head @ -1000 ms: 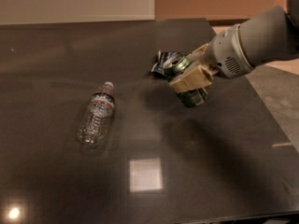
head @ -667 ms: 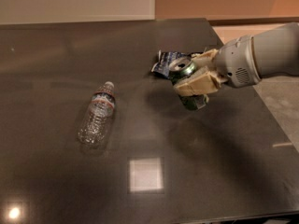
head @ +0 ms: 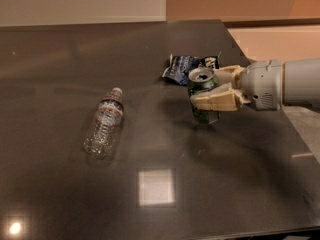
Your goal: Place green can upright
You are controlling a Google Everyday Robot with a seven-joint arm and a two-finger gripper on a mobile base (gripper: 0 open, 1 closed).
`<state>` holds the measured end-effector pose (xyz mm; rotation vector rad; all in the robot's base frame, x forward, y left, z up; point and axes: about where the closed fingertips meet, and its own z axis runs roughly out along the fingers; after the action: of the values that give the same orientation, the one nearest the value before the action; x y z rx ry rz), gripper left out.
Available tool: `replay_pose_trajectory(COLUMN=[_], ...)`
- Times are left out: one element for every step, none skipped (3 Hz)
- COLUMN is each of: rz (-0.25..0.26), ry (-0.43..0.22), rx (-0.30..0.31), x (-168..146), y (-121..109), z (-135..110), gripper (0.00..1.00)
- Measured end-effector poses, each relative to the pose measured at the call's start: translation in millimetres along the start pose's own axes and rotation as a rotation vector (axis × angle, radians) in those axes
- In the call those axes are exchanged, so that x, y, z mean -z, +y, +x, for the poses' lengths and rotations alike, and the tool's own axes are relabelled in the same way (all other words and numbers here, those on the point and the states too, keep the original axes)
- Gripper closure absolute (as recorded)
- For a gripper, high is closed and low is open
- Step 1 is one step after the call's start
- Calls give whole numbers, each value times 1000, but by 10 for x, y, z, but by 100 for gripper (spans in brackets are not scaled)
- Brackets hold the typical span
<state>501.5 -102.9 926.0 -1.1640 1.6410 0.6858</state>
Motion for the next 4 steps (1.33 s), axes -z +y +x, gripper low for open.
replay_pose_trajectory(rz=[-25,-65,-93,-104], ry=[-105,-189,-232,-257], rx=[-22,-18,-25,-50], x=[-36,-95,-120,-129], y=[-27,-50,-48,-67], z=[68,109,158,229], gripper=[100,100,82,58])
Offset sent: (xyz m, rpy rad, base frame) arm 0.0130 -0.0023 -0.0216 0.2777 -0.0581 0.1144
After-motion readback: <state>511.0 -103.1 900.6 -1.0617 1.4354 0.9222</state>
